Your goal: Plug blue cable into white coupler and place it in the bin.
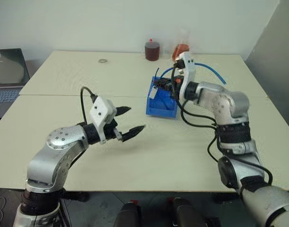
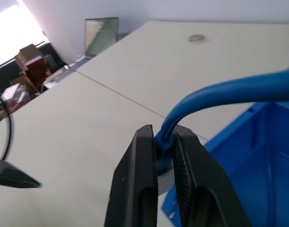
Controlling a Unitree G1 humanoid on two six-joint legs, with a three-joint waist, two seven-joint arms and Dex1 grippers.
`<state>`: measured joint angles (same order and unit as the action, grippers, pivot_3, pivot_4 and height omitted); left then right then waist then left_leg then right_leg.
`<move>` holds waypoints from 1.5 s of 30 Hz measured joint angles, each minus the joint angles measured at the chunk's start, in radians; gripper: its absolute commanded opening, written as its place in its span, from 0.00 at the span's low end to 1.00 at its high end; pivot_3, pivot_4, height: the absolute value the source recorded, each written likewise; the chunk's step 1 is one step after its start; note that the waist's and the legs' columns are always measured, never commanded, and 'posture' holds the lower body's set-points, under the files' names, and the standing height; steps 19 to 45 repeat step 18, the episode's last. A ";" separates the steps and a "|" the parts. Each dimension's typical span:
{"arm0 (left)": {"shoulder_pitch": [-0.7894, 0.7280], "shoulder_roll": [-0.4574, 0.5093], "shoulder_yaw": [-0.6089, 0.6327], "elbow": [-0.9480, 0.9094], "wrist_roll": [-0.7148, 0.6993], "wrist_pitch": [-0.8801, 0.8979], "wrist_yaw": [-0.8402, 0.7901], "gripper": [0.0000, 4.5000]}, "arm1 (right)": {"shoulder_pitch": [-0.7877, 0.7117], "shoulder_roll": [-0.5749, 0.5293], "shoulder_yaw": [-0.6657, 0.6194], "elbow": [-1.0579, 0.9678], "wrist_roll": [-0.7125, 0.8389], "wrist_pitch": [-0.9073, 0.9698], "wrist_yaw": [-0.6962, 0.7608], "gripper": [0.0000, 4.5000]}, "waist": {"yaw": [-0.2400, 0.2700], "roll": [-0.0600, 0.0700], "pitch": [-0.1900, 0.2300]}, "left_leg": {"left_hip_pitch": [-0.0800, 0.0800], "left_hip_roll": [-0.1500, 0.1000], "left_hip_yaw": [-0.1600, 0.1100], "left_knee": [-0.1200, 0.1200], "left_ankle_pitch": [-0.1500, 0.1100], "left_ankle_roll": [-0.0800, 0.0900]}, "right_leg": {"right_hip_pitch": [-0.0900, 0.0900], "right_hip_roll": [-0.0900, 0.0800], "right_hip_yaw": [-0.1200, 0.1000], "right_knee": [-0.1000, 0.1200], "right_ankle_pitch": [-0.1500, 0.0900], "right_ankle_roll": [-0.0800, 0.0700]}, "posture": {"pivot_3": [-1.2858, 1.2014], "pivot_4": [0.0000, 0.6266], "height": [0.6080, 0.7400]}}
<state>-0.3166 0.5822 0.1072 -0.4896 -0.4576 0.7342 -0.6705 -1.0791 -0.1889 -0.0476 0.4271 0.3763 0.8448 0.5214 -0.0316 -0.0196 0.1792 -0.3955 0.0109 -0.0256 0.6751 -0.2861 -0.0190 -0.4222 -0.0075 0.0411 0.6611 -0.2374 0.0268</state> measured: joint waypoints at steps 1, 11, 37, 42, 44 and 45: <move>-0.006 -0.015 -0.001 0.000 -0.001 0.016 0.024 1.00 | -0.015 0.001 -0.001 0.080 -0.014 -0.034 -0.003 0.35 | 0.000 0.000 0.000 | -0.001 0.000 0.000 0.000 0.000 0.000 | -0.001 0.000 0.000 0.000 0.000 0.000 | 0.52 0.24 1.00; 0.002 -0.070 -0.011 -0.040 -0.018 0.085 0.160 1.00 | -0.225 -0.034 -0.030 0.605 -0.136 -0.371 -0.073 0.91 | -0.001 0.000 0.001 | -0.004 0.000 0.001 -0.004 0.000 0.000 | -0.005 -0.001 0.001 -0.002 0.000 0.000 | 0.52 0.24 1.00; -0.004 -0.133 0.009 -0.048 -0.033 0.128 0.264 1.00 | -0.166 -0.118 -0.020 0.440 -0.144 -0.267 -0.004 1.00 | 0.004 0.000 0.001 | -0.004 0.000 0.000 -0.004 0.000 0.000 | -0.004 -0.002 0.000 -0.002 0.000 0.000 | 0.52 0.24 1.00; -0.004 -0.133 0.009 -0.048 -0.033 0.128 0.264 1.00 | -0.166 -0.118 -0.020 0.440 -0.144 -0.267 -0.004 1.00 | 0.004 0.000 0.001 | -0.004 0.000 0.000 -0.004 0.000 0.000 | -0.004 -0.002 0.000 -0.002 0.000 0.000 | 0.52 0.24 1.00; -0.004 -0.133 0.009 -0.048 -0.033 0.128 0.264 1.00 | -0.166 -0.118 -0.020 0.440 -0.144 -0.267 -0.004 1.00 | 0.004 0.000 0.001 | -0.004 0.000 0.000 -0.004 0.000 0.000 | -0.004 -0.002 0.000 -0.002 0.000 0.000 | 0.52 0.24 1.00; -0.004 -0.133 0.009 -0.048 -0.033 0.128 0.264 1.00 | -0.166 -0.118 -0.020 0.440 -0.144 -0.267 -0.004 1.00 | 0.004 0.000 0.001 | -0.004 0.000 0.000 -0.004 0.000 0.000 | -0.004 -0.002 0.000 -0.002 0.000 0.000 | 0.52 0.24 1.00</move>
